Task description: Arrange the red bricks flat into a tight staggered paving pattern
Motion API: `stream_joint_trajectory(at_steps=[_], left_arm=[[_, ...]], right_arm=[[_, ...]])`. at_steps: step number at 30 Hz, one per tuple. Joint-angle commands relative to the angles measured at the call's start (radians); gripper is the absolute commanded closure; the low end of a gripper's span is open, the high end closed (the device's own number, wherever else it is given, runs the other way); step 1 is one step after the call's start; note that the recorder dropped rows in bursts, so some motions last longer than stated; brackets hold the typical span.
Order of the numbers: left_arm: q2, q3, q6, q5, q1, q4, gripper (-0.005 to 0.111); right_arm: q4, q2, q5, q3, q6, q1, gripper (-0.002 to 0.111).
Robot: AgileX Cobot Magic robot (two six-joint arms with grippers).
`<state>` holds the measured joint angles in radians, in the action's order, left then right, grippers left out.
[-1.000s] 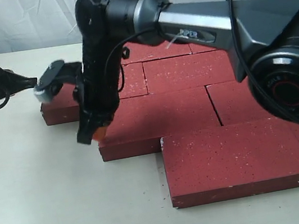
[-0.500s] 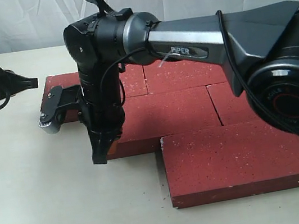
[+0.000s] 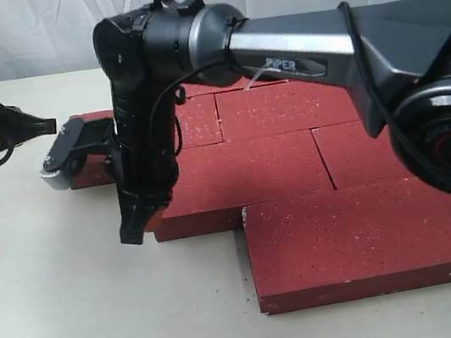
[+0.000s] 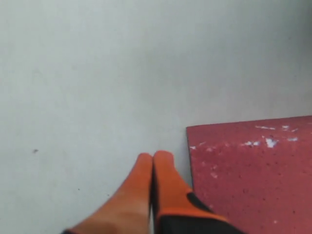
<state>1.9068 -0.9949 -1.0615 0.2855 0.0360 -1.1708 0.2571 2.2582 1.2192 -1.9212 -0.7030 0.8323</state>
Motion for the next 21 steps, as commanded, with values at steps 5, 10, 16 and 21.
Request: stream_joint_trajectory(at_steps=[5,10,16,21], left_arm=[[-0.206,0.085,-0.041,0.102,-0.006,-0.007,0.107],[-0.221,0.059,-0.039,0.239,-0.011,0.075,0.107],[-0.331,0.046,-0.034,-0.378,-0.011,-0.180,0.107],[-0.371,0.048,0.105,-0.551,-0.011,-0.041,0.107]], right_arm=[[-0.270,-0.200,0.002,0.001,0.207,-0.018,0.109],[-0.273,-0.263,0.002,0.003,0.248,-0.154,0.109],[-0.273,-0.358,0.002,0.170,0.195,-0.322,0.109],[-0.273,-0.395,0.002,0.257,0.188,-0.456,0.109]])
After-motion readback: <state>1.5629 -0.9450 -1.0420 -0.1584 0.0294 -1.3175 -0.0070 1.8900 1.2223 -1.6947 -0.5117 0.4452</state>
